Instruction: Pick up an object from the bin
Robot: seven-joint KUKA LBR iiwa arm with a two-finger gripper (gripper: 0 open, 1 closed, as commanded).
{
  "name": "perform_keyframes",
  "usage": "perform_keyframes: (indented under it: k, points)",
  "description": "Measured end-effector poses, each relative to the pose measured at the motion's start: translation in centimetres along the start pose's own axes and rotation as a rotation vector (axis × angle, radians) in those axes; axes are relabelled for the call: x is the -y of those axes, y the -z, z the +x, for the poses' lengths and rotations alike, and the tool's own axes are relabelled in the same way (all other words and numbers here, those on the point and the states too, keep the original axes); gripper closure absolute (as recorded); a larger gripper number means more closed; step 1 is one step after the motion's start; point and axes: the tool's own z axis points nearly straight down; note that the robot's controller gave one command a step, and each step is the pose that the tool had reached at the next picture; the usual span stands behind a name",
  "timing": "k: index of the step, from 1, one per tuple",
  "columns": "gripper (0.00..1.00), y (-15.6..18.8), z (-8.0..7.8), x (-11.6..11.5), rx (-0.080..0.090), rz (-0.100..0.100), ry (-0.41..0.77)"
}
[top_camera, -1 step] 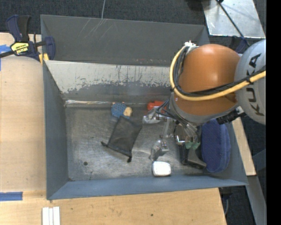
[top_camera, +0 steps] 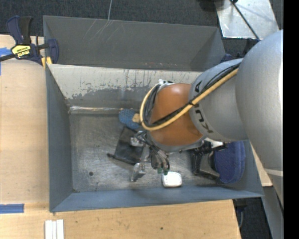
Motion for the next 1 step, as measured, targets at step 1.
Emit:
perform_keyframes:
  k: [1]
  points:
    - [1.00, 0.56, -0.49, -0.01, 0.016, -0.004, -0.003]
